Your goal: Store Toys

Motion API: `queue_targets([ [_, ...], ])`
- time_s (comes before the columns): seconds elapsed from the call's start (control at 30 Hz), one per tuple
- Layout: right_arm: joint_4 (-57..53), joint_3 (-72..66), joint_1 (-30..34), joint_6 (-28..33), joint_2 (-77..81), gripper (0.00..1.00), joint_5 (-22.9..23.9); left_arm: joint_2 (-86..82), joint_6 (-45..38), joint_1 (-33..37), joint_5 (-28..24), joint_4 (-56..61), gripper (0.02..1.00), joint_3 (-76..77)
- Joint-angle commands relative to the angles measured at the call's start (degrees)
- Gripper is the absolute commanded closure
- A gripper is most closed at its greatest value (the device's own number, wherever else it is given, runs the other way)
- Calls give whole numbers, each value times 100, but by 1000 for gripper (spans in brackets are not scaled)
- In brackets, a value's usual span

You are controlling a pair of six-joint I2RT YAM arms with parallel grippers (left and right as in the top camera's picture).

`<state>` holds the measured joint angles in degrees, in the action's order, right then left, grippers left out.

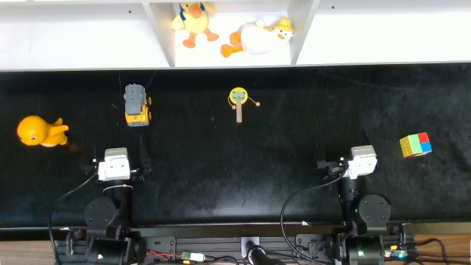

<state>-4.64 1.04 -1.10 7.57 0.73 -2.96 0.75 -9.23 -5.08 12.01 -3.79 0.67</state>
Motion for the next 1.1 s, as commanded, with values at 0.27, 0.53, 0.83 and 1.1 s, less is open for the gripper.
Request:
queue_targets([
  [0.27,35,-76,2,15,-48,5,2,-63,616,-24,-664,-66,20,-17],
  [0.53,35,-76,2,15,-48,7,2,-59,1405,24,-793,-160,20,63],
  [0.83,35,-76,2,15,-48,7,2,605,1578,358,-970,-1178,23,1351],
  [1.1,35,-76,2,15,-48,5,2,1768,1569,704,-1198,-2717,23,2957],
])
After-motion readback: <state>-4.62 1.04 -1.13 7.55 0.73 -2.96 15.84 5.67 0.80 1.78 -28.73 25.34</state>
